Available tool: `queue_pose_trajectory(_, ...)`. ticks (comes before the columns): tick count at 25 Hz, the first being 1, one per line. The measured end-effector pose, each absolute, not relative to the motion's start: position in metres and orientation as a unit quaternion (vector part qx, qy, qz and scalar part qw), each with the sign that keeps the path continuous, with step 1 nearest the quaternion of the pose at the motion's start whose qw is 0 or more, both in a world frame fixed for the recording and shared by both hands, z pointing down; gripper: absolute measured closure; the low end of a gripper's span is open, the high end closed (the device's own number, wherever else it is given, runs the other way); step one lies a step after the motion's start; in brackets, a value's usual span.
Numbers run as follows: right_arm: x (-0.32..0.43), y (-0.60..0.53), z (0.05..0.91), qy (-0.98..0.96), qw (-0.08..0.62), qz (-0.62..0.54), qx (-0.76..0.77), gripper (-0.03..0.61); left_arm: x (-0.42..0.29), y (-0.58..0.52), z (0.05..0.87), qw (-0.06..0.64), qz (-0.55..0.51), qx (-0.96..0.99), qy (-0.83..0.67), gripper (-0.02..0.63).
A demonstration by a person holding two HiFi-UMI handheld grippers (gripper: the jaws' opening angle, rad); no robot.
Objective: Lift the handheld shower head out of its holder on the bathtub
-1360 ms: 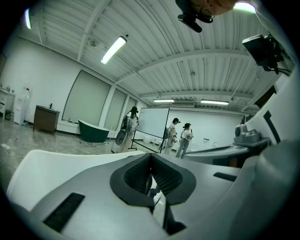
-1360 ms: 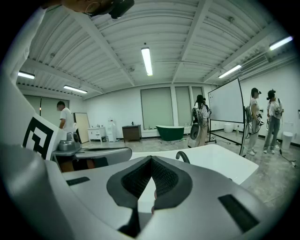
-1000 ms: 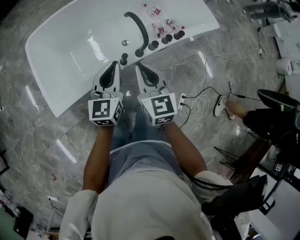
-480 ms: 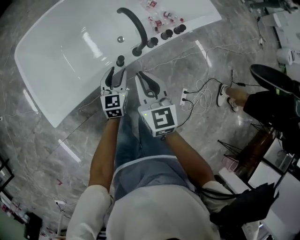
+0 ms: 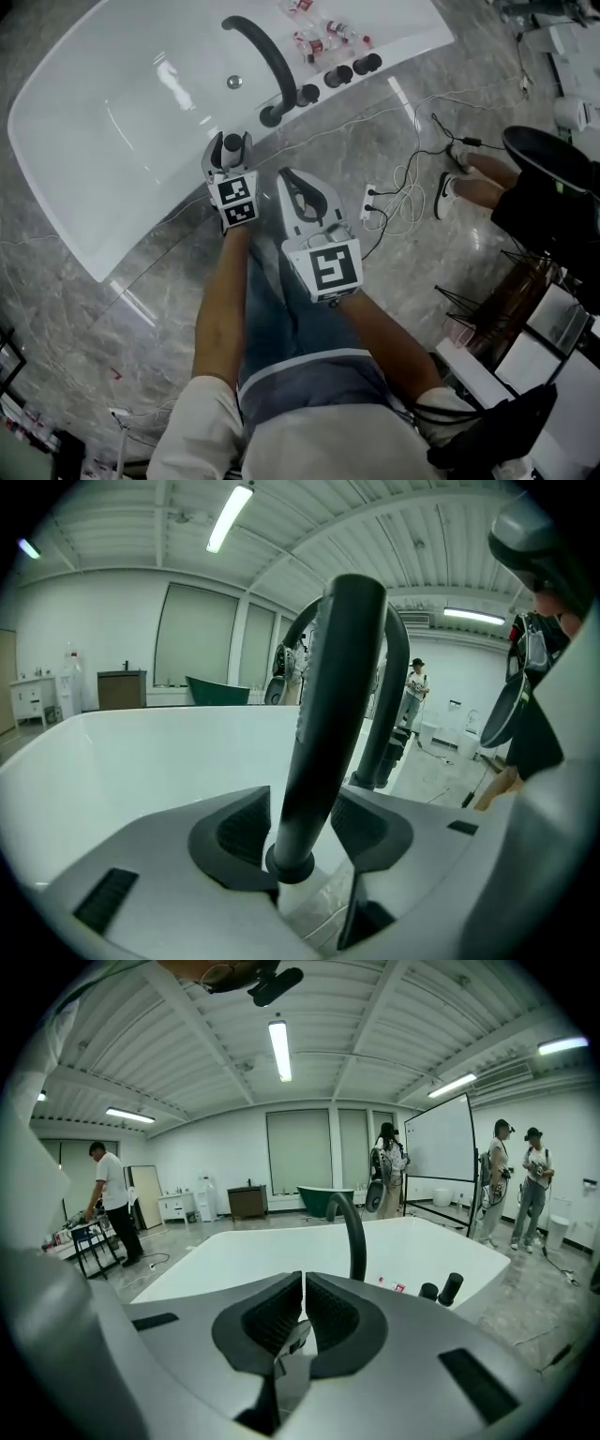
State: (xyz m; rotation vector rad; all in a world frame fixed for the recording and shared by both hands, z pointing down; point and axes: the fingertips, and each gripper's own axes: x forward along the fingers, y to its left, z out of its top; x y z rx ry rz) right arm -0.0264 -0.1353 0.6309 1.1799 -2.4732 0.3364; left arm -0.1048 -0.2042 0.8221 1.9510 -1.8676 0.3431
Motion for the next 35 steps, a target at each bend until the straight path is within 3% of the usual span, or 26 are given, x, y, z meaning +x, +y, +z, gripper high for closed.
queue_pose_trajectory(1,-0.026,-0.138,0.635,-0.88,0.188,0.12,0.419,0.56,-0.104,-0.206,0.824,0.199,0.127,0.701,-0.673,0.439)
queue_pose_trajectory(2,-0.027,-0.139,0.638,-0.883,0.185,0.116,0.416,0.56,-0.105,-0.207,0.826,0.19,0.131,0.701,-0.675,0.453)
queue_pose_trajectory(7,-0.032,-0.14,0.639,-0.892,0.173,0.107,0.405,0.56,-0.107,-0.205,0.826,0.188,0.136,0.698,-0.677,0.465)
queue_pose_trajectory(11,-0.034,-0.138,0.624,-0.893,0.169,0.107,0.403,0.56,-0.108,-0.195,0.781,0.169,0.107,0.704,-0.681,0.466)
queue_pose_trajectory(17,-0.022,-0.137,0.547,-0.896,0.149,0.126,0.4,0.56,-0.104,-0.171,0.631,0.129,0.049,0.73,-0.669,0.465)
queue_pose_trajectory(28,-0.006,-0.098,0.287,-0.904,0.081,0.069,0.413,0.56,-0.091,-0.087,0.248,0.042,-0.044,0.774,-0.631,0.465)
queue_pose_trajectory(35,0.012,-0.07,0.179,-0.906,0.027,0.068,0.417,0.56,-0.064,-0.048,0.135,0.028,-0.096,0.779,-0.619,0.465)
